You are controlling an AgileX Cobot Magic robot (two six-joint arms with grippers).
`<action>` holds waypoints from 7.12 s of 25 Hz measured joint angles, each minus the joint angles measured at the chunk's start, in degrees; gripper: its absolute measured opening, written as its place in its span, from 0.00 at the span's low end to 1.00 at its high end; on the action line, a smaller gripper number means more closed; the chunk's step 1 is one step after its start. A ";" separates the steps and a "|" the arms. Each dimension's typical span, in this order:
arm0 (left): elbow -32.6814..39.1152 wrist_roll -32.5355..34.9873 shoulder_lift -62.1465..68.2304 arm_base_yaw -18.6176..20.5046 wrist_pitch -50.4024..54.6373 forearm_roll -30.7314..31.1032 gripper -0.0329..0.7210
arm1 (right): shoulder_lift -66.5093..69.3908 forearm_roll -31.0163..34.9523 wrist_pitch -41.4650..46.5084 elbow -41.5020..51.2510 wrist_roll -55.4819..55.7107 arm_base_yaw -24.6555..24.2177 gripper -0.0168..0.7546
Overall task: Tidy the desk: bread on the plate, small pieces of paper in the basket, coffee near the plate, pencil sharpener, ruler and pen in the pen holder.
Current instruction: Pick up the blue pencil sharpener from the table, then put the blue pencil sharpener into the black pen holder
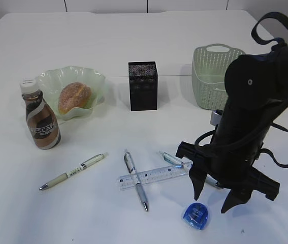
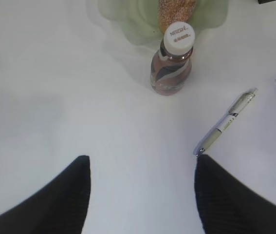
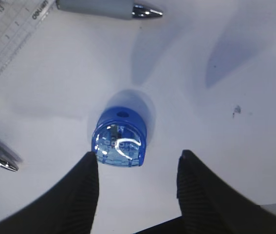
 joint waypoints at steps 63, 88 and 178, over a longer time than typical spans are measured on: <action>0.00 0.00 0.00 1.99 5.30 0.77 0.65 | 6.06 7.55 -5.73 0.00 -3.88 0.20 0.61; 0.00 0.00 0.00 1.99 5.20 0.77 0.63 | 8.54 9.37 -3.44 0.00 -4.18 0.58 0.60; 0.00 0.00 0.00 2.05 5.84 0.07 0.57 | 9.52 -24.95 -23.65 -33.43 -39.06 0.58 0.48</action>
